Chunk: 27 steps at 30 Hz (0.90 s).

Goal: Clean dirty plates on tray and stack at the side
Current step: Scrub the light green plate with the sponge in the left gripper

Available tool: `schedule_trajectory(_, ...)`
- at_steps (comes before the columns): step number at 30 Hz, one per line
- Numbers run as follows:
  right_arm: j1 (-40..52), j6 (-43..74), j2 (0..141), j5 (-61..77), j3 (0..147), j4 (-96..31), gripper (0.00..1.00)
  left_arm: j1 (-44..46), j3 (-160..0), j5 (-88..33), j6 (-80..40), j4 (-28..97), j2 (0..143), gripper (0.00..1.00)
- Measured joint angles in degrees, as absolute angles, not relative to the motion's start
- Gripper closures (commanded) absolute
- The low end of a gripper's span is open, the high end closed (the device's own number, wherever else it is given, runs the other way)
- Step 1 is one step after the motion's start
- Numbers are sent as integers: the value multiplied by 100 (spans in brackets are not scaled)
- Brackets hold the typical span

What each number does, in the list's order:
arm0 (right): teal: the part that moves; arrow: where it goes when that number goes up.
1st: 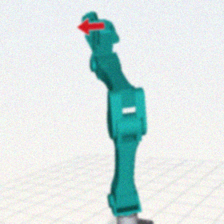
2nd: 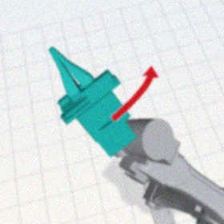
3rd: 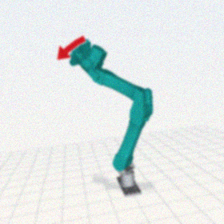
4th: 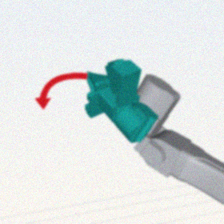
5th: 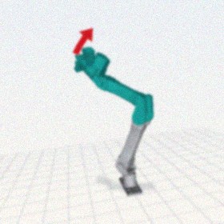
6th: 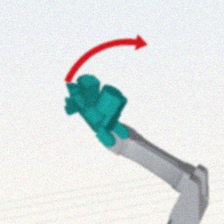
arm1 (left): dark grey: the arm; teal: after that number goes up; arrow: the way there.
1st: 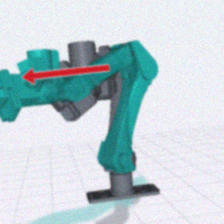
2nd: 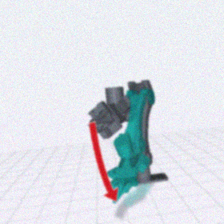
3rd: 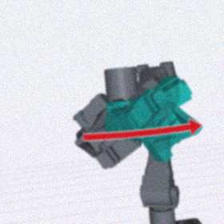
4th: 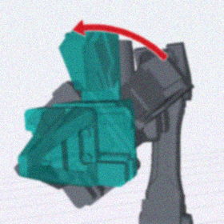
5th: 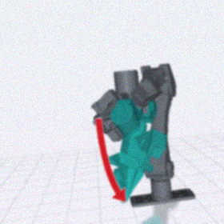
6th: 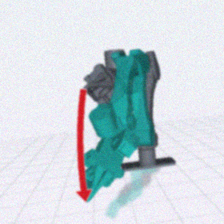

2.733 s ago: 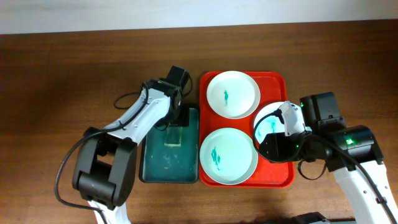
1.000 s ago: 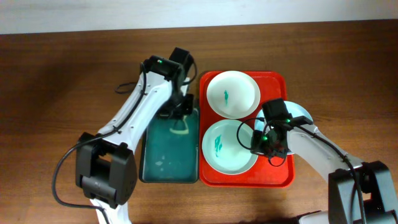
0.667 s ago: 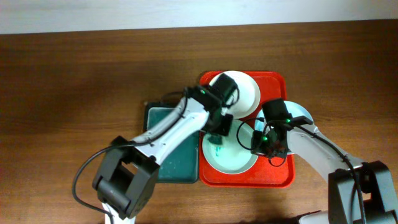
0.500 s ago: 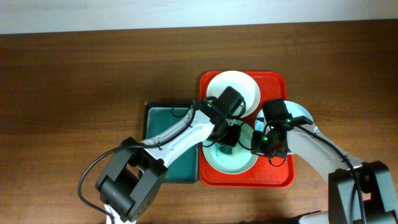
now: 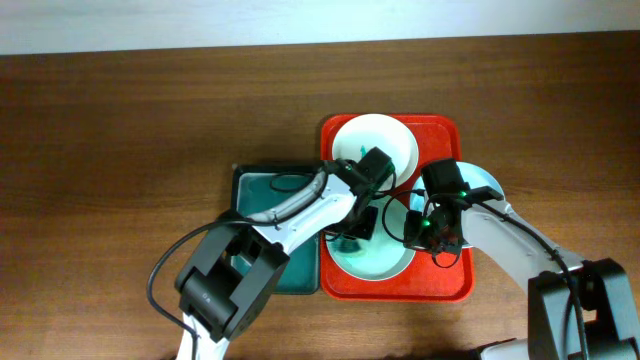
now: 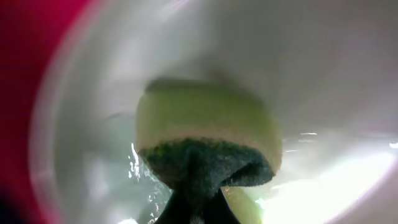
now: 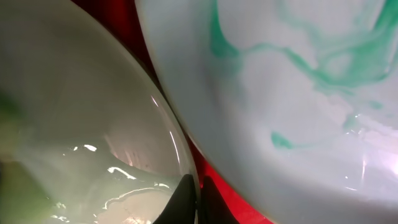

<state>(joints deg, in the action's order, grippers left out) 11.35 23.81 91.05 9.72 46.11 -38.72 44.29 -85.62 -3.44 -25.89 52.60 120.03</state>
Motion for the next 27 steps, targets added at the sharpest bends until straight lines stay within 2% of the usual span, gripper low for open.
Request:
schedule_trajectory(3, 1135, 2381, 9105, 978, 4611, -3879, 96, 4434, -8624, 163, -2626, 5317, 12040, 100)
schedule_trajectory(7, 1135, 2383, 9105, 987, 4611, -3913, 96, 4438, -8632, 198, -2633, 5151, 12049, 100)
schedule_trajectory(14, 1135, 2379, 9102, 921, 4611, -3955, 96, 4338, -8632, -1546, -2051, 4431, 12147, 100)
schedule_trajectory(19, 1135, 2379, 9102, 919, 4611, -3962, 96, 4338, -8635, -1905, -1946, 4501, 12180, 100)
schedule_trajectory(22, 1135, 2375, 9102, 956, 4611, -3979, 96, 4346, -8656, -1719, -1944, 4978, 12180, 100)
schedule_trajectory(27, 1151, 2375, 9102, 1015, 4611, -3979, 96, 4418, -8777, -585, -2418, 5854, 12180, 100)
